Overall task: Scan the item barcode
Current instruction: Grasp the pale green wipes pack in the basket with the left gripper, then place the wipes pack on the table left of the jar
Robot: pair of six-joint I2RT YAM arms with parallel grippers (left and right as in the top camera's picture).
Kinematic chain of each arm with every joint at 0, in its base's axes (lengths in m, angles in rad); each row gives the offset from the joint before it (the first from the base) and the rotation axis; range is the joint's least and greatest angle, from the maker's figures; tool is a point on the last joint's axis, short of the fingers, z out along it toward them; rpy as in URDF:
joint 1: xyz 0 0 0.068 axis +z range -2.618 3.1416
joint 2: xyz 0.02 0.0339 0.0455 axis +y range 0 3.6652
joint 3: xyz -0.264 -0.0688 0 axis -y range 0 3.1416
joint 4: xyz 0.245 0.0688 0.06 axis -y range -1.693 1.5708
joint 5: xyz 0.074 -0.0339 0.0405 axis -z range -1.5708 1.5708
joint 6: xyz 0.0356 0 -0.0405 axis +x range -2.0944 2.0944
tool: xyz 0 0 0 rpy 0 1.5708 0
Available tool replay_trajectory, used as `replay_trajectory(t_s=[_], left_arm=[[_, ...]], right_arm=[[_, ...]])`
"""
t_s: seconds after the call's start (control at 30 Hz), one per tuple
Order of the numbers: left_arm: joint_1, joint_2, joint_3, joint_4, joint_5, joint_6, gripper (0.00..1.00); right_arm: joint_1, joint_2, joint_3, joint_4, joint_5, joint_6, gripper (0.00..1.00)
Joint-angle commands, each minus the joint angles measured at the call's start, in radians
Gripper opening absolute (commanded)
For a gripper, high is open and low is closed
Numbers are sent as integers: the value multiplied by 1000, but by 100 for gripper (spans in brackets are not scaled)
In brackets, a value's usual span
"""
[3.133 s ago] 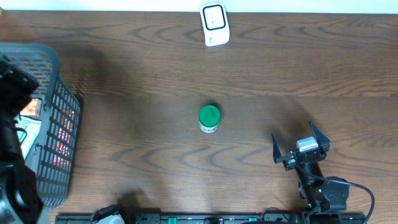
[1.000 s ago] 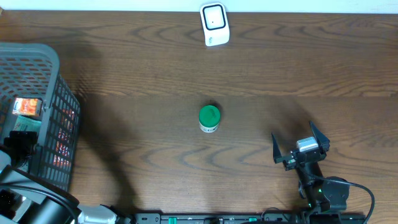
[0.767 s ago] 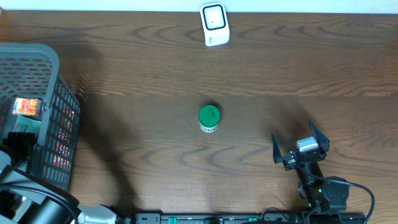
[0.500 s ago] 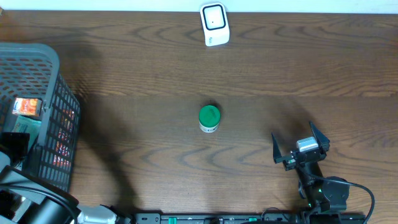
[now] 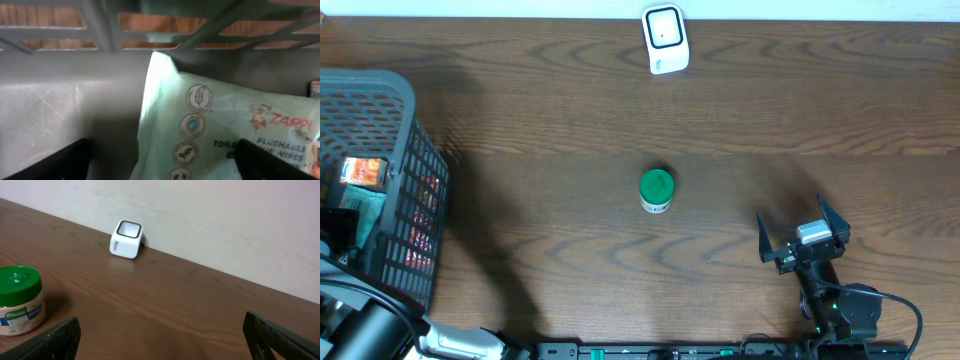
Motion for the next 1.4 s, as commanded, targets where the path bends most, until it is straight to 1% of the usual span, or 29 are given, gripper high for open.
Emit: replay_trajectory(t_s=[0.0, 0.03, 0.07, 0.1, 0.13, 0.2, 0.23, 0.37, 0.43, 0.53, 0.63, 0.73, 0.83, 0.9, 1.0, 1.07, 1.1, 1.17, 1.23, 1.3, 1.33, 1.37], left_arm=[[5, 109, -52, -3, 122, 5, 77], [5, 109, -52, -2, 157, 14, 69], [5, 109, -52, 3, 212, 26, 59], [5, 109, -52, 5, 233, 30, 54], [5, 109, -52, 5, 267, 30, 43], [5, 108, -52, 1, 348, 30, 11], [5, 105, -51, -3, 399, 31, 7], [15, 53, -36, -10, 625, 32, 7], [24, -6, -20, -21, 700, 21, 7], [47, -162, 15, -53, 719, -20, 7], [78, -359, 44, -45, 718, -72, 7], [108, -550, 60, 6, 715, -169, 7], [106, -702, 60, 76, 724, -325, 7], [83, -763, 60, 116, 793, -414, 7], [-8, -811, 60, 176, 877, -455, 8], [-101, -828, 60, 181, 921, -443, 7], [-159, -833, 60, 181, 952, -418, 7], [-291, -834, 59, 175, 1010, -325, 7], [-442, -827, 54, 121, 1026, -212, 7], [-595, -812, 45, 25, 986, -84, 7], [-670, -800, 41, -35, 938, -14, 7], [-769, -777, 39, -126, 836, 77, 7]], right_arm=[[-6, 0, -1, -5, 1, 16, 99], [-6, 0, -1, -5, 1, 16, 99], [-6, 0, -1, -5, 1, 16, 99], [-6, 0, -1, -5, 2, 16, 99], [-6, 0, -1, -5, 1, 16, 99], [-6, 0, -1, -5, 2, 16, 99], [-6, 0, -1, -5, 2, 16, 99], [-6, 0, -1, -5, 1, 16, 99], [-6, 0, -1, -5, 1, 16, 99], [-6, 0, -1, -5, 1, 16, 99], [-6, 0, -1, -5, 1, 16, 99], [-6, 0, -1, -5, 2, 16, 99], [-6, 0, -1, -5, 1, 16, 99], [-6, 0, -1, -5, 1, 16, 99], [-6, 0, -1, -5, 2, 16, 99], [-6, 0, -1, -5, 1, 16, 99], [-6, 0, -1, -5, 1, 16, 99], [-6, 0, -1, -5, 1, 16, 99], [-6, 0, -1, -5, 1, 16, 99], [-6, 0, -1, -5, 2, 16, 99], [-6, 0, -1, -5, 1, 16, 99], [-6, 0, -1, -5, 1, 16, 99]])
